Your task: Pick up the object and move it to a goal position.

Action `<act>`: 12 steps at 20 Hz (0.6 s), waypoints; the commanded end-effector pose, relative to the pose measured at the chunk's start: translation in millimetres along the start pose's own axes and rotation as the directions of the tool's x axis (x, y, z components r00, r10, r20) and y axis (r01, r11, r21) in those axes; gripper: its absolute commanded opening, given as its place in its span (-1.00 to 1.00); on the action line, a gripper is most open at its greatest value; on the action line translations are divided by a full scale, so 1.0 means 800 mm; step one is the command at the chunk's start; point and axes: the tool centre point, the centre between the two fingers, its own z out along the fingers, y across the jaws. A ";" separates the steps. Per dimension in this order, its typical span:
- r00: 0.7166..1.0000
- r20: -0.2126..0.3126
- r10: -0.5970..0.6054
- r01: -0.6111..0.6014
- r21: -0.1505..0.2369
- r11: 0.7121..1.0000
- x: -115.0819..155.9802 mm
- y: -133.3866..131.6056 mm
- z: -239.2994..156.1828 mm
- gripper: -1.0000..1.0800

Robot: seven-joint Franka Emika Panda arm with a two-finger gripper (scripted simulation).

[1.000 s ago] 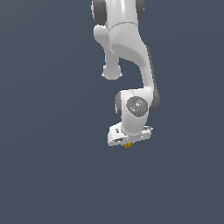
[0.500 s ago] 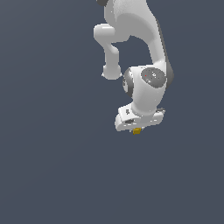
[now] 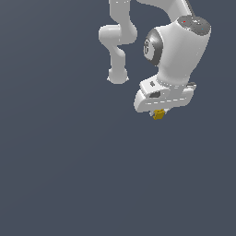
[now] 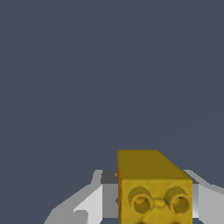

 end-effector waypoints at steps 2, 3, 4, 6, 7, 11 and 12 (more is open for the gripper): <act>1.000 0.000 0.000 0.000 0.000 1.000 -0.015 -0.023 -0.048 -1.00; 1.000 0.000 0.000 0.000 0.000 1.000 -0.018 -0.029 -0.062 -1.00; 1.000 0.000 0.000 0.000 0.000 1.000 -0.022 -0.036 -0.076 -1.00; 1.000 0.000 0.000 0.000 0.000 1.000 -0.029 -0.049 -0.102 -1.00; 1.000 0.000 0.000 0.000 0.000 1.000 -0.033 -0.055 -0.115 -1.00; 1.000 0.000 0.000 0.000 0.000 1.000 -0.044 -0.077 -0.161 -1.00; 1.000 0.000 0.000 0.000 0.000 1.000 -0.047 -0.081 -0.171 -1.00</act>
